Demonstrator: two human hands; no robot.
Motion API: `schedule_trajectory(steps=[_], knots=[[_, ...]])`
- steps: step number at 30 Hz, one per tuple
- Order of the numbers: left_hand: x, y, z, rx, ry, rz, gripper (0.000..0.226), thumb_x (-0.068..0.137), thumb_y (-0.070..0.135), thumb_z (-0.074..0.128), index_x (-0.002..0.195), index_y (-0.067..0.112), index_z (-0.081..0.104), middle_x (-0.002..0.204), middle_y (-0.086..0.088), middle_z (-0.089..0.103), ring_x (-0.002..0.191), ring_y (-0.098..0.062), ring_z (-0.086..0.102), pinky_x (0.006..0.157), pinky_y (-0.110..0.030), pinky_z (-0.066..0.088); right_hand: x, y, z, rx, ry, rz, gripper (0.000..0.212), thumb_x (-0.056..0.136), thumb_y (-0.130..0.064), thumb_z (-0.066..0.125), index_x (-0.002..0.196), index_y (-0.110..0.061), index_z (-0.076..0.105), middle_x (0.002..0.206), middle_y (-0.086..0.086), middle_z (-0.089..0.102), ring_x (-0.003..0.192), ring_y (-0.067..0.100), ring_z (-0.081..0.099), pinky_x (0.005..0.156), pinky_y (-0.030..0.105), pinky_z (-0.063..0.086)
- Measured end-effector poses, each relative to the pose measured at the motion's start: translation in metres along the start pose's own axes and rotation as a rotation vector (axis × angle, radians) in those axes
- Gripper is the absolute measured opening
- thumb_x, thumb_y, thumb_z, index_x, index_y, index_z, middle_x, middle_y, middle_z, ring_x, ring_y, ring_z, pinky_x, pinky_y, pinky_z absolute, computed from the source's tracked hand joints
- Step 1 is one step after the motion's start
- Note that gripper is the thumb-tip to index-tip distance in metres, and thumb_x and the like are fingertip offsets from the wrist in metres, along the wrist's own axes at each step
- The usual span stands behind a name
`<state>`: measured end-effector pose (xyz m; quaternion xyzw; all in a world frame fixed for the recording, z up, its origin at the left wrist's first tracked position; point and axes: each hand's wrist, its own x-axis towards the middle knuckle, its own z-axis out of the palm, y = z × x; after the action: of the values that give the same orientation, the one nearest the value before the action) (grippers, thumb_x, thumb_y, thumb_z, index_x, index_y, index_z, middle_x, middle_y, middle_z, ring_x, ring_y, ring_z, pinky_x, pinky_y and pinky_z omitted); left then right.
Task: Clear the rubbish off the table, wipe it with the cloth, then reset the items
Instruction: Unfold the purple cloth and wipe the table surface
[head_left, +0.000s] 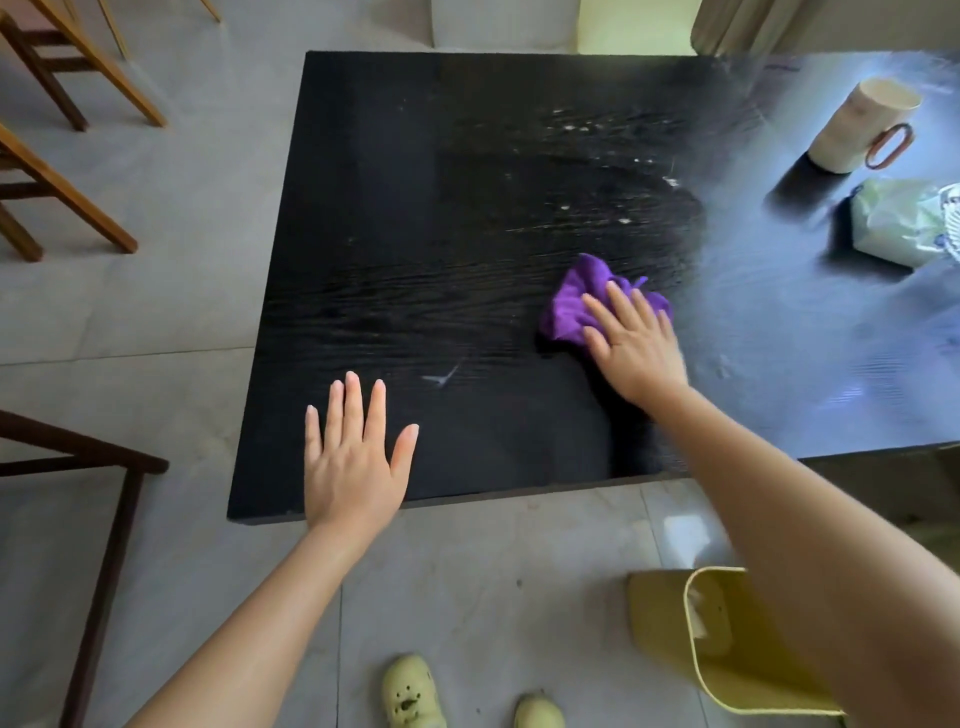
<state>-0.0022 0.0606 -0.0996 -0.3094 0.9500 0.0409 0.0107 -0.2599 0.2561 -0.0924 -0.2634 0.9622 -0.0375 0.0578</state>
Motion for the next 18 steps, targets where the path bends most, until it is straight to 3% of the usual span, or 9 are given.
schedule_trajectory(steps=[4,9,14,18], knots=[[0.000,0.000,0.001,0.023,0.006,-0.004,0.075,0.090,0.058,0.004,0.147,0.013,0.024,0.156,-0.014,0.022,0.146,-0.028,0.018,0.118,-0.047,0.012,0.003,0.060,-0.009,0.052,-0.012,0.208,0.050,0.097,-0.047,0.028,0.146,-0.039,0.024,0.161,-0.004,0.011,0.148,0.025,0.010,0.120,0.047,0.008],[-0.001,0.002,0.000,0.019,-0.011,-0.007,0.075,0.090,0.058,0.009,0.147,0.012,0.027,0.155,-0.016,0.024,0.145,-0.030,0.020,0.118,-0.050,0.016,-0.021,0.047,-0.004,0.127,0.056,0.328,0.050,0.098,-0.038,0.030,0.147,-0.029,0.027,0.160,0.002,0.015,0.147,0.029,0.011,0.120,0.046,0.009],[0.000,0.002,-0.003,0.000,-0.048,-0.004,0.074,0.091,0.055,0.011,0.145,0.010,0.031,0.153,-0.018,0.029,0.143,-0.032,0.025,0.116,-0.051,0.020,-0.095,-0.020,0.006,0.115,0.024,0.211,0.056,0.092,-0.044,0.024,0.144,-0.026,0.035,0.157,0.004,0.027,0.146,0.030,0.020,0.120,0.045,0.012],[0.003,-0.020,-0.004,-0.016,-0.078,0.071,0.080,0.088,0.061,-0.005,0.147,0.015,0.024,0.156,-0.009,0.023,0.145,-0.023,0.022,0.118,-0.041,0.014,-0.132,-0.093,0.018,0.074,0.017,-0.024,0.053,0.090,-0.045,0.032,0.137,-0.026,0.048,0.147,0.006,0.045,0.138,0.034,0.038,0.114,0.043,0.015]])
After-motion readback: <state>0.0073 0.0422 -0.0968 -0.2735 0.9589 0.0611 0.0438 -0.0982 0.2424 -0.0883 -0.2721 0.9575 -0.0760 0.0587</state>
